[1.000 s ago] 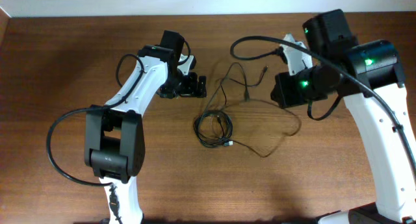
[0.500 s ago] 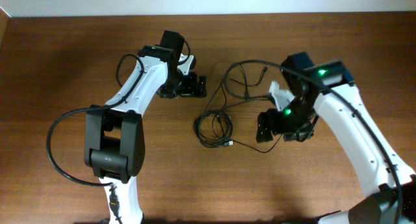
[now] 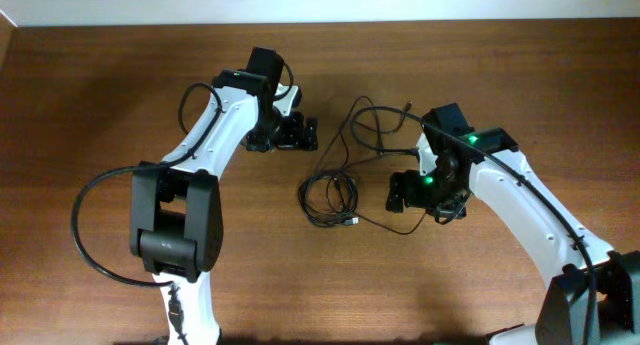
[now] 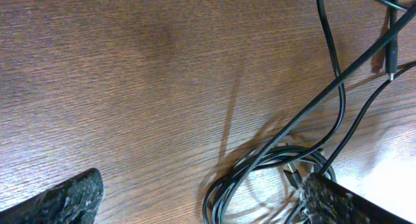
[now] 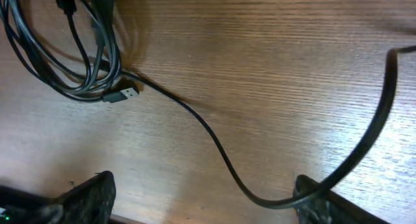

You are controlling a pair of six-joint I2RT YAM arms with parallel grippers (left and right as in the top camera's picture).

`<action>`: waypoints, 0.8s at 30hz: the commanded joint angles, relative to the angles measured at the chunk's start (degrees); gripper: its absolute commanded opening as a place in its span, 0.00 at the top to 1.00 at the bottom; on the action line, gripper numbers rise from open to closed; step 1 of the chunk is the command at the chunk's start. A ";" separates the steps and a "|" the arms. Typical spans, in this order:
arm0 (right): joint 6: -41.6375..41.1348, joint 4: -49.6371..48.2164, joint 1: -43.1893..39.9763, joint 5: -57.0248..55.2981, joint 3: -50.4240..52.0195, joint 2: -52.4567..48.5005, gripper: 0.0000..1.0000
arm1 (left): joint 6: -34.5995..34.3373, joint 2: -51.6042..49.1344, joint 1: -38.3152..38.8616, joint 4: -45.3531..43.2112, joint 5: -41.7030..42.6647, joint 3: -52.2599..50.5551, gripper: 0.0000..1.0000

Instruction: Untangle cables

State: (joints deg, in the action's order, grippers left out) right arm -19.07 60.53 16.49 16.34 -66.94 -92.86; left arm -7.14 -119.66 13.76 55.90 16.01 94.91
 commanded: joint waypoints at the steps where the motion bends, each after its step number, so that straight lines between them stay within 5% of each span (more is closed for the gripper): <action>1: -0.09 -0.37 0.04 -0.52 0.42 0.44 0.14 | 0.09 0.96 0.24 -0.11 -0.02 -0.33 0.01; 19: -5.01 3.02 0.04 -5.09 3.21 0.44 0.01 | 0.09 0.96 0.50 -0.31 0.00 -0.33 0.01; 24: -8.22 -0.81 0.04 -7.15 4.70 0.44 0.48 | 0.09 0.96 0.50 -0.31 0.00 -0.33 0.00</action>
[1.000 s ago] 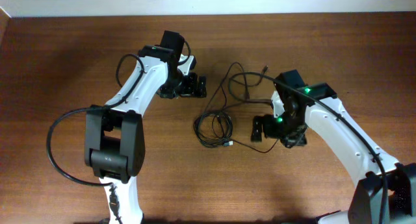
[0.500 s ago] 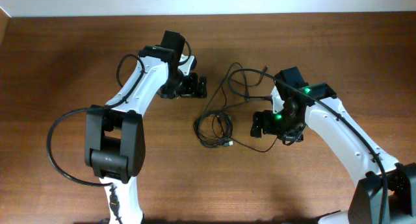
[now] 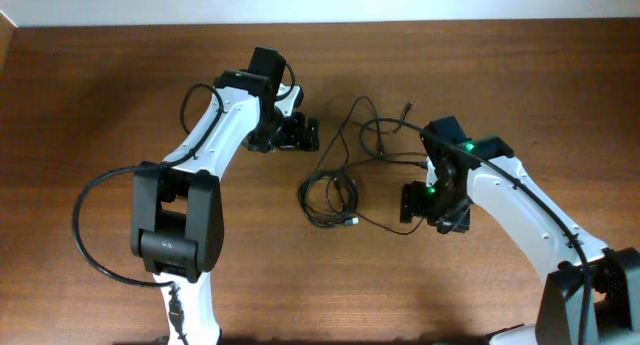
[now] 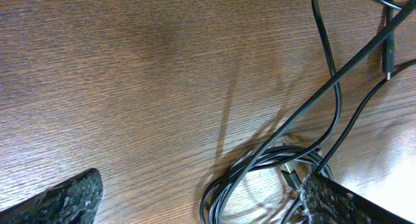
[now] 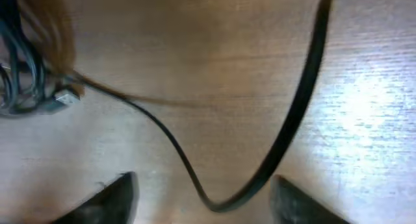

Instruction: Untangle cables

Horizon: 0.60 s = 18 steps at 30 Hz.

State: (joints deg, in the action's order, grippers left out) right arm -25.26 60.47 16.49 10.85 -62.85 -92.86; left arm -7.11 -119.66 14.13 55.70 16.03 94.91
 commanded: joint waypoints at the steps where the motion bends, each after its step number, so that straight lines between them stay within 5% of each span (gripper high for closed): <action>1: -2.32 -0.96 0.04 -1.64 0.61 0.44 0.56 | 0.07 0.96 0.13 -0.11 -0.02 -0.33 0.00; 6: -1.92 -1.09 0.02 -1.66 0.52 0.46 0.96 | 0.07 0.96 0.13 -0.11 -0.02 -0.33 0.01; 11: 1.46 11.96 -1.11 -4.70 -9.77 4.92 0.96 | 0.07 0.96 0.13 -0.13 -0.02 -0.33 0.01; 18: 1.38 17.90 -1.16 -13.18 -14.84 5.92 0.96 | 0.07 0.96 0.13 -0.13 -0.04 -0.33 0.01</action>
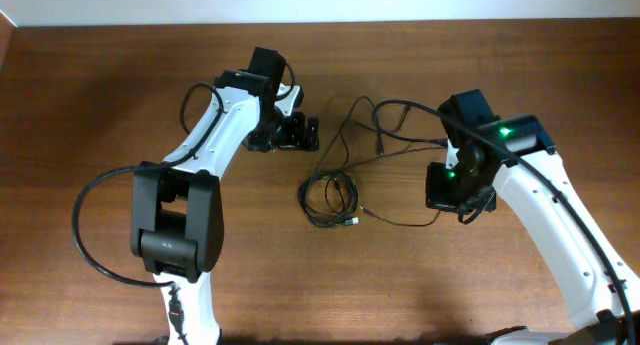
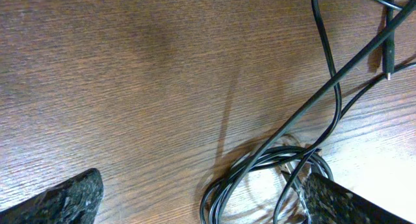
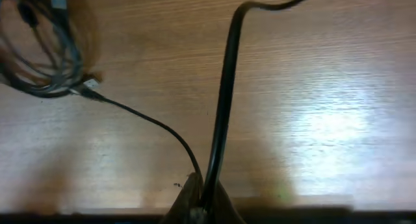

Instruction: Untangle cables

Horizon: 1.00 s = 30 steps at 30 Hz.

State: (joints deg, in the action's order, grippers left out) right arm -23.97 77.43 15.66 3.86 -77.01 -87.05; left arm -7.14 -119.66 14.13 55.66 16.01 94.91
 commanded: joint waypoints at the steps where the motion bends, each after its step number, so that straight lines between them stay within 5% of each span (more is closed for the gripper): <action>1: -0.81 2.71 -0.33 -11.17 -0.68 0.11 0.96 | 0.09 0.96 0.13 -0.09 0.00 -0.33 0.01; 8: -14.16 7.61 -0.42 -27.06 -0.68 0.11 0.95 | 0.09 0.96 0.13 -0.09 0.00 -0.33 0.01; 11: -14.25 7.48 -0.42 -27.06 -0.68 0.11 0.83 | 0.09 0.96 0.13 -0.09 0.00 -0.33 0.01; 13: -14.25 7.34 -0.42 -26.40 -0.68 0.11 0.34 | 0.09 0.96 0.13 -0.09 0.00 -0.33 0.01; 16: -14.23 5.68 -0.42 -21.24 -0.68 0.11 0.08 | 0.09 0.96 0.13 -0.11 0.00 -0.33 0.01; 17: -14.19 3.08 -0.31 -15.72 -0.68 0.04 0.08 | 0.09 0.96 0.13 -0.09 0.00 -0.33 0.01; 19: -13.90 -0.33 -0.31 -9.94 -0.44 -0.35 0.14 | 0.09 0.96 0.13 -0.09 0.00 -0.33 0.16; 20: -13.03 -2.40 -0.31 -6.99 0.04 -0.52 0.27 | 0.09 0.96 0.13 -0.11 0.00 -0.33 0.35; 21: -11.30 -4.90 -0.31 -3.91 0.76 -0.76 0.48 | 0.09 0.96 0.13 -0.09 0.00 -0.33 0.50; 22: -10.16 -8.39 -0.31 0.61 1.95 -1.11 0.79 | 0.09 0.96 0.20 -0.09 0.00 -0.33 0.72; 23: -10.14 -11.34 -0.31 3.85 3.19 -1.42 0.94 | 0.11 0.96 0.37 -0.09 -0.02 -0.33 0.84; 24: -10.14 -14.34 -0.31 6.32 4.76 -1.49 0.96 | 0.11 0.96 0.48 -0.09 -0.04 -0.33 0.99; 27: -10.16 -26.51 -0.28 13.99 12.48 -1.51 0.80 | 0.13 0.96 0.50 -0.07 -0.02 -0.42 1.00; 30: -10.08 -35.45 -0.24 18.49 19.04 -1.51 0.71 | 0.13 0.96 0.50 -0.55 -0.02 -1.20 0.80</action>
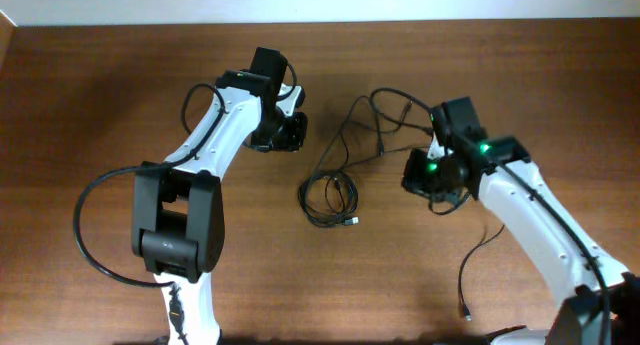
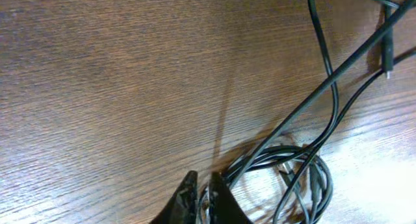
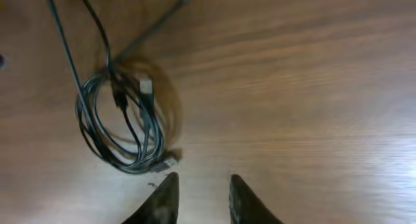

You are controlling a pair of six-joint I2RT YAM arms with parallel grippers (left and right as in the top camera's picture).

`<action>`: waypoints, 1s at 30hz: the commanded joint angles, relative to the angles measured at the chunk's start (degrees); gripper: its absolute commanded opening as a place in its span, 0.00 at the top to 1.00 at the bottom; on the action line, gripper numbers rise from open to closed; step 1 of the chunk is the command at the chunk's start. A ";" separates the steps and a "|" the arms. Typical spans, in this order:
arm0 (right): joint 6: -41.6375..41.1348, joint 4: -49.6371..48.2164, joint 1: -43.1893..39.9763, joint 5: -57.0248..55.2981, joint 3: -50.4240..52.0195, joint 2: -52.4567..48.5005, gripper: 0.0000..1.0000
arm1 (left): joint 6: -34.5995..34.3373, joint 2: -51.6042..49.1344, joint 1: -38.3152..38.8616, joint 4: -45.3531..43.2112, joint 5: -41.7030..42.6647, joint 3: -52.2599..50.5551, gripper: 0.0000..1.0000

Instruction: Untangle cables

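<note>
A coil of black cables (image 1: 330, 200) lies mid-table, with loose strands (image 1: 372, 125) running up and right from it. One separate thin cable (image 1: 463, 280) lies apart at the lower right. My left gripper (image 1: 297, 128) is up and left of the coil. In the left wrist view it (image 2: 203, 195) is shut with nothing clearly held, and the coil (image 2: 296, 178) lies just beyond its tips. My right gripper (image 1: 412, 175) sits right of the coil. In the right wrist view it (image 3: 203, 191) is open and empty, the coil (image 3: 123, 133) ahead to its left.
The brown wooden table (image 1: 100, 105) carries only the cables. A pale wall strip (image 1: 320, 0) runs along the far edge. The arms' own black hoses loop beside each base. A USB plug (image 3: 168, 162) sticks out of the coil's near side.
My right gripper let go of the thick cable and moved up and left toward the coil; a thin cable now lies loose at the lower right. My left gripper went from open to shut.
My right gripper stood open around a thin cable just right of the coil, the left gripper open and still. Then the right was shut on a cable farther right, a strand stretched out from the coil. Now that gripper is open and a cable lies apart at the right.
</note>
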State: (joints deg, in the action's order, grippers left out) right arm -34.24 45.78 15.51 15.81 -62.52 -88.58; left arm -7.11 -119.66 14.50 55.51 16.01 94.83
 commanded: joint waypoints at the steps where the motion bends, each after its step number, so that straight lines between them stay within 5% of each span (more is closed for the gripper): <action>1: 0.17 -6.38 -0.11 6.51 6.58 0.00 0.71 | 0.09 0.96 0.13 -0.61 -0.02 -1.49 0.70; 3: 0.17 -10.56 -0.11 6.49 9.88 -0.04 0.70 | 0.09 0.96 0.15 -0.76 0.00 -1.79 0.69; 10: 1.44 -18.99 4.11 6.38 12.02 -2.32 0.74 | 0.28 0.96 0.13 1.46 -2.84 -2.23 0.88; 15: 0.68 -23.89 8.92 1.95 12.00 -6.40 0.73 | 0.28 0.96 0.13 1.79 -3.80 -6.19 0.74; 21: -0.74 -26.80 8.92 1.92 12.00 -9.57 0.73 | 0.31 0.96 2.03 1.01 -3.63 -6.29 0.84; 30: -0.74 -27.30 8.92 1.95 12.00 -9.64 0.70 | 0.35 0.96 4.00 0.66 -3.89 -6.86 0.81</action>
State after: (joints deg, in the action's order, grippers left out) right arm -34.72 18.76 24.23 18.44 -50.65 -97.73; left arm -7.14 -119.66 18.37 56.23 12.95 89.01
